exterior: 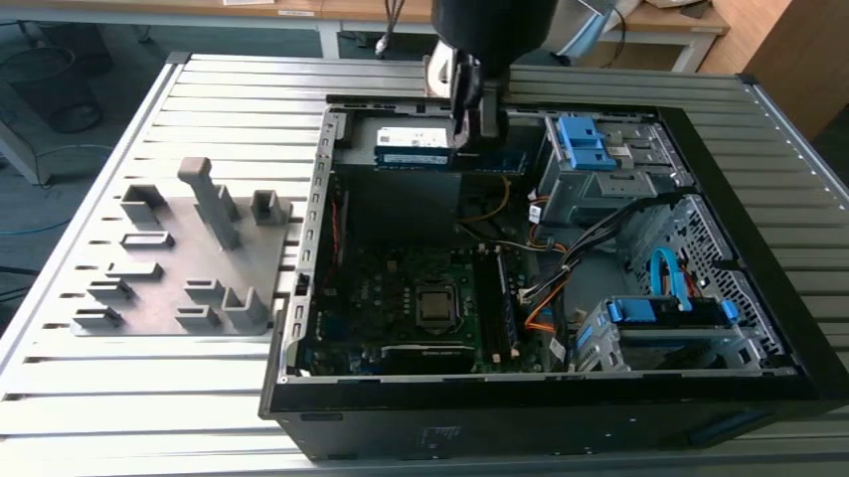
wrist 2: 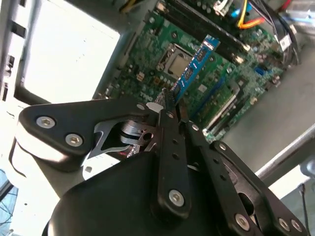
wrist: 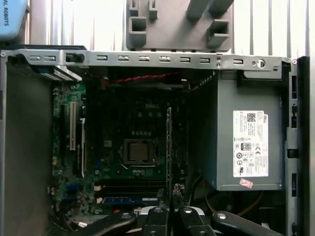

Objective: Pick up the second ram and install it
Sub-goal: 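Pick up the second ram and move it above second insertion slot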

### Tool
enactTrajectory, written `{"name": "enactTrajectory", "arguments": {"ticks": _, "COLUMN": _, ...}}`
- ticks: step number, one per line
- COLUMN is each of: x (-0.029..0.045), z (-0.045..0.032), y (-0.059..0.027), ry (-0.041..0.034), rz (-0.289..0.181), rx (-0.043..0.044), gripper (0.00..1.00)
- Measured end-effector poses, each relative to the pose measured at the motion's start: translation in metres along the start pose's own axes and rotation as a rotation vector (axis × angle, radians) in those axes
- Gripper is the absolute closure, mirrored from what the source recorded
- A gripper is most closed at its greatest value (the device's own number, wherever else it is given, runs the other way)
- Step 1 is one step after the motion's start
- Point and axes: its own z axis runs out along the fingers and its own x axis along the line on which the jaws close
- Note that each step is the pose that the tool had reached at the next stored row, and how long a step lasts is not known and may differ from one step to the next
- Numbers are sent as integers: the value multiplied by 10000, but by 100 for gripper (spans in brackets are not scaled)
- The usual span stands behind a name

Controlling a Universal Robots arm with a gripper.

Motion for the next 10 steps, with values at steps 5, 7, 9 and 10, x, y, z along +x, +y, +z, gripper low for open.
{"name": "enactTrajectory", "arguments": {"ticks": 5, "x": 14, "z": 68, "y": -115, "ry": -55, "rz": 1, "rx": -35, "gripper": 86}}
{"name": "enactTrajectory", "arguments": {"ticks": 7, "x": 42, "z": 100, "y": -144, "ry": -53, "rz": 2, "rx": -43, "gripper": 86}}
{"name": "enactTrajectory", "arguments": {"ticks": 9, "x": 110, "z": 134, "y": -159, "ry": -56, "rz": 3, "rx": -43, "gripper": 86}}
{"name": "enactTrajectory", "arguments": {"ticks": 10, "x": 151, "z": 148, "y": -163, "ry": -56, "rz": 2, "rx": -43, "gripper": 86}}
